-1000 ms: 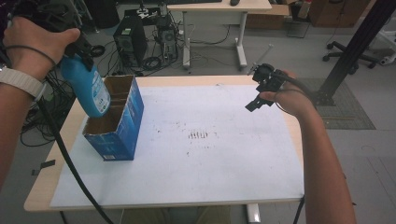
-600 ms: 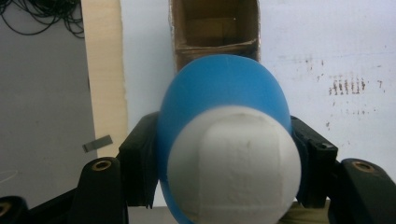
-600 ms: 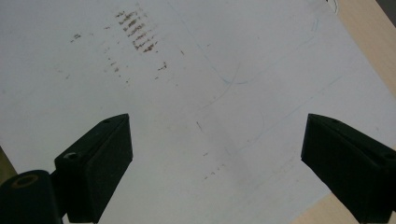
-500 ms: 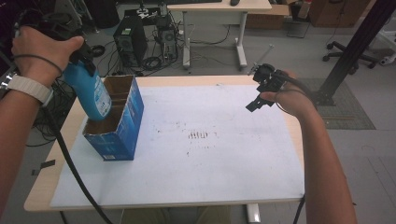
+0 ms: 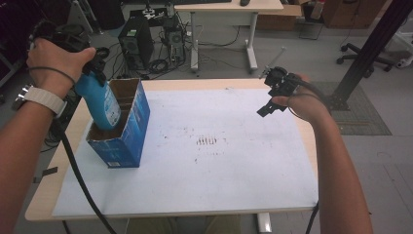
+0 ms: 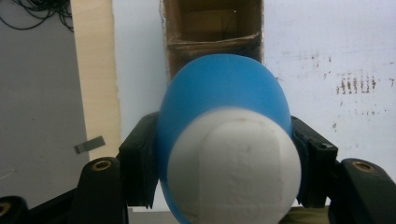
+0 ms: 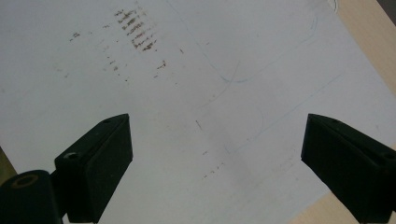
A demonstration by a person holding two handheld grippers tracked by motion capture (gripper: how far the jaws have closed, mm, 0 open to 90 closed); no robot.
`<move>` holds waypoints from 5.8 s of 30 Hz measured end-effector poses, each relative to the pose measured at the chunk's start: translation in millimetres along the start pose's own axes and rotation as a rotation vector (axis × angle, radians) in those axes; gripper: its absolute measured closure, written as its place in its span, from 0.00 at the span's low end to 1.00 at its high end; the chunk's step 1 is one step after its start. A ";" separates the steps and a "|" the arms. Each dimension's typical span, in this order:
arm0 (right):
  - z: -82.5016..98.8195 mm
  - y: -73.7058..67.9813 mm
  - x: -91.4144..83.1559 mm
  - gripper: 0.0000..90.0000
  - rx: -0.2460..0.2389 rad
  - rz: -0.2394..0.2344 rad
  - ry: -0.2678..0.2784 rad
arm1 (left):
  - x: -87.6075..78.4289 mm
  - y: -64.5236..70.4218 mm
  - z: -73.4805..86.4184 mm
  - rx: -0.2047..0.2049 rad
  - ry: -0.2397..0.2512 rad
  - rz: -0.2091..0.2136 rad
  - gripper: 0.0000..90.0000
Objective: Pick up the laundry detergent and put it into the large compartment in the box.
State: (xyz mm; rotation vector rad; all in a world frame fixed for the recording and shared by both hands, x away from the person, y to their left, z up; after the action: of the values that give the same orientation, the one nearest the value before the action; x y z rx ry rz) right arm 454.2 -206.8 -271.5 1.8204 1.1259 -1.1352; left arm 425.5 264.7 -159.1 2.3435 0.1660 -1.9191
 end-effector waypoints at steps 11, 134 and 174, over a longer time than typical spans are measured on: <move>1.7 0.3 1.6 0.10 0.006 -0.003 -0.001 | 26.1 0.9 2.2 0.005 -0.009 -0.017 0.42; 8.0 -3.2 16.1 0.10 0.026 -0.030 -0.037 | 148.4 -4.1 18.1 0.103 -0.016 -0.031 0.29; 7.3 -4.8 17.0 0.10 0.021 -0.040 -0.037 | 135.4 -4.0 17.5 0.086 0.001 -0.006 0.22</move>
State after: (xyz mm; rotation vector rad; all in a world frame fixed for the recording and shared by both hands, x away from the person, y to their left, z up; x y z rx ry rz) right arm 451.5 -206.2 -290.3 1.7927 1.1370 -1.2030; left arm 434.5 268.1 -295.3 2.3999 0.0925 -1.9656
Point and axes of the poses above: each handheld gripper's, and its own axes: x roughly forward along the jaws, z roughly out of its underside, y roughly to its right, the point moved 3 cm from there along x, roughly forward along the jaws, and after that the axes turned 10 degrees about -x, right-handed, at the moved point
